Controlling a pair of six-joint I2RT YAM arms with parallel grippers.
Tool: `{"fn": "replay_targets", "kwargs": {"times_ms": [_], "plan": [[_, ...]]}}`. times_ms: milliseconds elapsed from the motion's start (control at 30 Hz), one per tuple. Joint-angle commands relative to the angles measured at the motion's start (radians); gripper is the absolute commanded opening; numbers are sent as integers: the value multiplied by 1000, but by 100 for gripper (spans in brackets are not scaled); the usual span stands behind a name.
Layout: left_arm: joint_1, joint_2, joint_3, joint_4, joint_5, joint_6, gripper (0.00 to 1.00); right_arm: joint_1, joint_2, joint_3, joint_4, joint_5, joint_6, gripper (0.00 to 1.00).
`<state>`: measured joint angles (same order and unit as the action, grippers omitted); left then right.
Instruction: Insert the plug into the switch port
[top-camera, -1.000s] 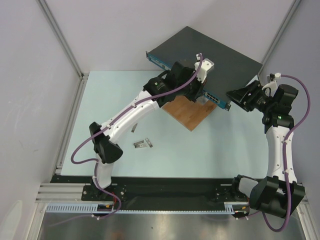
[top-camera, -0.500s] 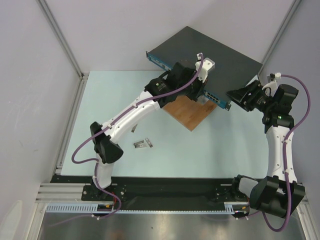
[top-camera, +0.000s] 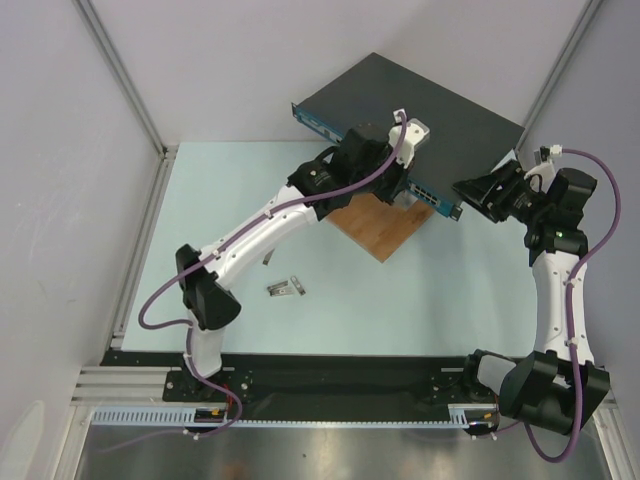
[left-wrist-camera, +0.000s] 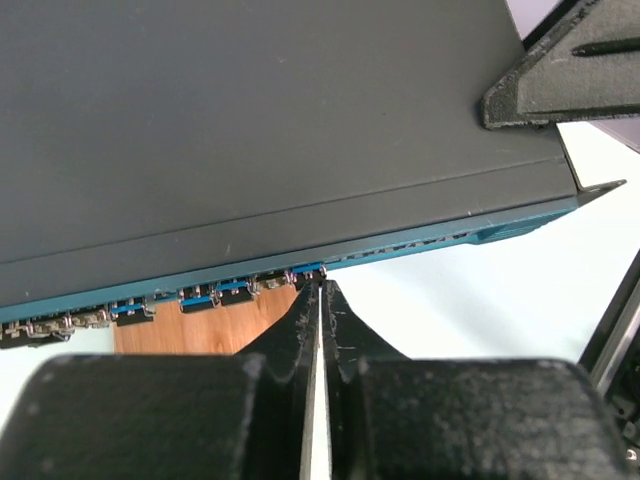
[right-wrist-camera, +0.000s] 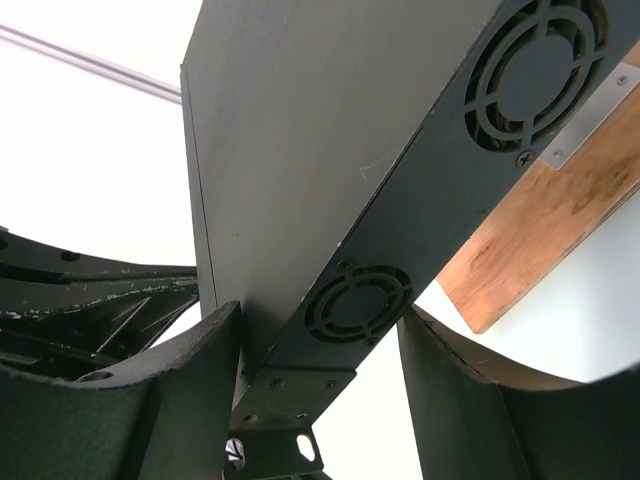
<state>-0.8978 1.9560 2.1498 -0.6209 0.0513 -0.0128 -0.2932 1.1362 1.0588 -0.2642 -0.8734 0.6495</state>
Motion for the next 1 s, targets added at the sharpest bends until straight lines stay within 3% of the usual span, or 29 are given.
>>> {"fn": "replay_targets", "kwargs": {"times_ms": [0, 100, 167, 200, 267, 300, 367, 400, 433, 467, 667, 800, 967], "plan": [[14, -78, -114, 236, 30, 37, 9, 49, 59, 24, 82, -79, -94, 0], [26, -233, -262, 236, 59, 27, 15, 20, 62, 49, 77, -96, -102, 2], [36, -339, -354, 221, 77, 22, 18, -7, 59, 69, 72, -104, -116, 17], [48, -374, -382, 216, 85, 19, 23, -15, 57, 75, 68, -114, -122, 35], [68, -458, -454, 194, 99, 19, 32, -40, 50, 92, 39, -122, -157, 52], [94, -485, -479, 190, 104, -7, 46, -50, 43, 96, 27, -124, -169, 68], [135, -552, -557, 187, 128, -44, 63, -86, 24, 107, -12, -125, -210, 78], [189, -569, -576, 181, 159, -61, 81, -101, 16, 113, -26, -133, -230, 90], [213, -586, -591, 159, 168, -70, 90, -116, 5, 119, -44, -134, -249, 95], [236, -609, -613, 145, 171, -85, 99, -153, -15, 130, -78, -137, -290, 97], [397, -725, -706, 58, 180, -90, 100, -303, -50, 210, -284, -165, -488, 100], [496, -874, -821, 32, 226, -72, 100, -307, -104, 193, -406, -128, -617, 100], [566, -1019, -984, -10, 127, -43, 100, -259, -188, 127, -521, -27, -744, 100]]}}
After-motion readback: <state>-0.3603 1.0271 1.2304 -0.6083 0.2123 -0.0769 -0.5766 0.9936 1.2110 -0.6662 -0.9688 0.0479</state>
